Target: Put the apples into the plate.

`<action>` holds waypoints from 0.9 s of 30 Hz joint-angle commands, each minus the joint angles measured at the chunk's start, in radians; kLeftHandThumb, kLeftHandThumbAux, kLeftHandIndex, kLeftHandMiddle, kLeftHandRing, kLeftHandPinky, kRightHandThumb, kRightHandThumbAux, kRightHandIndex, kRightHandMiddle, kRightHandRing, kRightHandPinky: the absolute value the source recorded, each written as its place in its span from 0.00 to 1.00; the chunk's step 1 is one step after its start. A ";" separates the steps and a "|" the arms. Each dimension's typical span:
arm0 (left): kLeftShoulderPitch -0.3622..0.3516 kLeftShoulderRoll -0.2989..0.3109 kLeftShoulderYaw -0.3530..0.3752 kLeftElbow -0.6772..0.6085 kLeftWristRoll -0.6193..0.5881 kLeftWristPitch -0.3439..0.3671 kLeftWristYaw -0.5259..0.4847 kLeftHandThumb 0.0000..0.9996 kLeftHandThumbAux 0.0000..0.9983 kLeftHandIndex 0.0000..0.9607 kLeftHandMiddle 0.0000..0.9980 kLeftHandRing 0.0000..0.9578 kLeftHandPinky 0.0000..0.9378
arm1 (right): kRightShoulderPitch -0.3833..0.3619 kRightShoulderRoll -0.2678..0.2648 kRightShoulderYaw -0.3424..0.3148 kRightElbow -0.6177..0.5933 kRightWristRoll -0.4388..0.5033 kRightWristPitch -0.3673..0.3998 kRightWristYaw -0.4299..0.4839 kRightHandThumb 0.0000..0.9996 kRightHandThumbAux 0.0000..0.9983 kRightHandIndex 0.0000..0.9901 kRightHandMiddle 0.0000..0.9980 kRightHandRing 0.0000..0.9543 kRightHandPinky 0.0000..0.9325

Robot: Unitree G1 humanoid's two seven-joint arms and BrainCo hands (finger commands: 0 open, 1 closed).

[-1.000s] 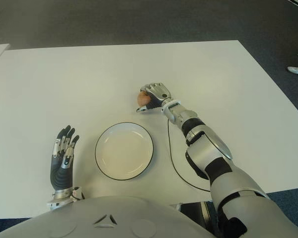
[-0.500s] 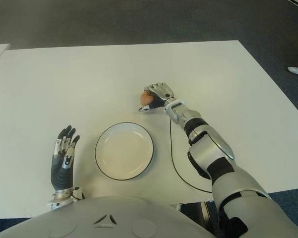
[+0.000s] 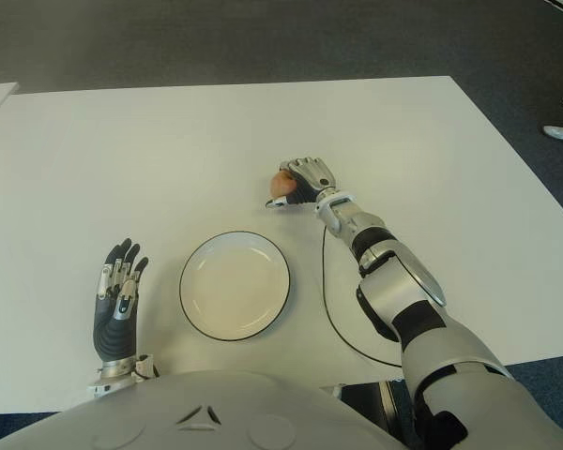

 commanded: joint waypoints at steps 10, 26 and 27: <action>0.014 -0.016 -0.010 0.009 -0.018 0.038 -0.005 0.07 0.41 0.01 0.00 0.00 0.03 | 0.010 -0.008 -0.008 0.002 0.014 -0.035 0.008 0.86 0.67 0.42 0.54 0.91 0.89; 0.013 -0.018 -0.014 0.007 -0.018 0.050 -0.006 0.07 0.42 0.01 0.00 0.00 0.02 | 0.004 -0.034 -0.010 -0.075 0.010 -0.091 -0.024 0.86 0.68 0.41 0.54 0.91 0.90; 0.011 -0.018 -0.014 0.010 -0.017 0.050 -0.006 0.07 0.42 0.00 0.00 0.00 0.02 | 0.005 -0.038 -0.011 -0.085 0.010 -0.097 -0.024 0.86 0.68 0.41 0.54 0.91 0.90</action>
